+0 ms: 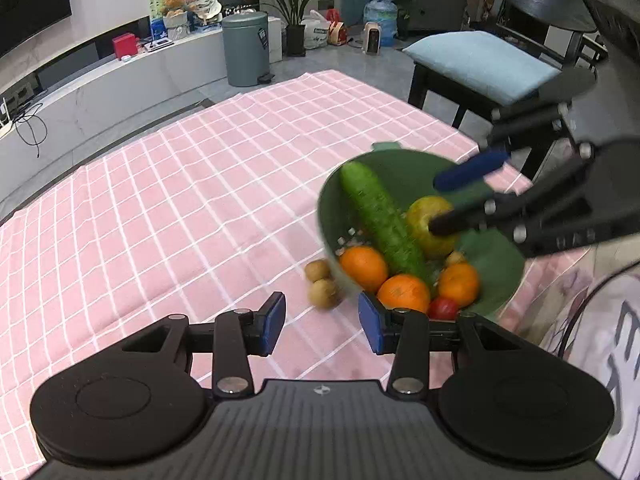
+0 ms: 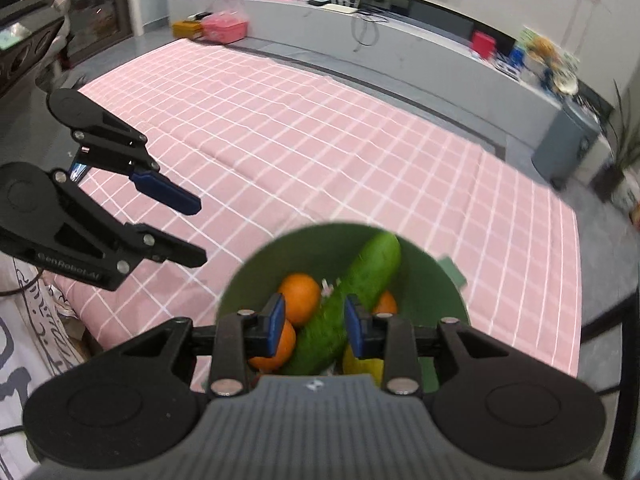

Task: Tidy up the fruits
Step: 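Reach the left tool to a kiwi while the right tool reaches another kiwi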

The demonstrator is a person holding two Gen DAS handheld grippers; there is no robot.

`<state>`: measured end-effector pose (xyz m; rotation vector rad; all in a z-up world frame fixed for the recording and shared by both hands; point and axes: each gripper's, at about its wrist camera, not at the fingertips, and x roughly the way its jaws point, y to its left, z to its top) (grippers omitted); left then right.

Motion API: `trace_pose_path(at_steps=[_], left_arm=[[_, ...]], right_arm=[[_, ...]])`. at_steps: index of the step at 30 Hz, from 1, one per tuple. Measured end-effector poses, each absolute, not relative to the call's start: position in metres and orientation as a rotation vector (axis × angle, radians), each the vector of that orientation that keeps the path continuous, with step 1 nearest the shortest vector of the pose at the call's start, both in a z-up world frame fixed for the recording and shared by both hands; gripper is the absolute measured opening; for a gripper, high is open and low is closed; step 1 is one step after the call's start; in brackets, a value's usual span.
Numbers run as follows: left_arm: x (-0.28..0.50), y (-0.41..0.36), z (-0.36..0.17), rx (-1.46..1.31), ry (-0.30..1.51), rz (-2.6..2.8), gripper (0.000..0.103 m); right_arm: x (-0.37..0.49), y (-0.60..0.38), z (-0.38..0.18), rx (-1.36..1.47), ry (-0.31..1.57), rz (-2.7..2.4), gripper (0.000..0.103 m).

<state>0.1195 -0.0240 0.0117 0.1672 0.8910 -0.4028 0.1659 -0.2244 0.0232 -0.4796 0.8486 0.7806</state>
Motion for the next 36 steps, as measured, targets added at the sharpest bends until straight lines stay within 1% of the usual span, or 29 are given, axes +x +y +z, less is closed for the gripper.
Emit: trace_pose_path(at_steps=[8, 10, 16, 23, 24, 27, 29, 32, 34, 36], left_arm=[[0.129, -0.015, -0.015, 0.162, 0.893, -0.437, 0.05], [0.134, -0.014, -0.024, 0.158, 0.905, -0.448, 0.049], [0.154, -0.01, -0.049, 0.117, 0.915, -0.505, 0.049], [0.174, -0.013, -0.07, 0.107, 0.92, -0.566, 0.048], [0.175, -0.014, -0.072, 0.113, 0.923, -0.572, 0.045], [0.18, -0.016, -0.08, 0.128, 0.938, -0.581, 0.044], [0.18, -0.016, -0.082, 0.14, 0.926, -0.595, 0.042], [0.178, -0.02, -0.083, 0.172, 0.904, -0.614, 0.036], [0.175, -0.023, -0.084, 0.191, 0.889, -0.629, 0.028], [0.171, -0.027, -0.084, 0.219, 0.869, -0.633, 0.028]], right_arm=[[0.193, -0.188, 0.035, -0.536, 0.859, 0.822, 0.029], [0.201, -0.177, 0.035, -0.55, 0.879, 0.833, 0.029], [0.225, -0.151, 0.024, -0.575, 0.948, 0.836, 0.029], [0.245, -0.134, 0.011, -0.587, 0.98, 0.846, 0.029], [0.248, -0.134, 0.009, -0.586, 0.984, 0.845, 0.029], [0.255, -0.131, 0.003, -0.586, 0.999, 0.845, 0.029], [0.258, -0.13, -0.001, -0.59, 1.007, 0.848, 0.029], [0.262, -0.127, -0.008, -0.603, 1.023, 0.859, 0.029], [0.266, -0.124, -0.011, -0.616, 1.033, 0.864, 0.029], [0.269, -0.122, -0.014, -0.629, 1.043, 0.872, 0.029]])
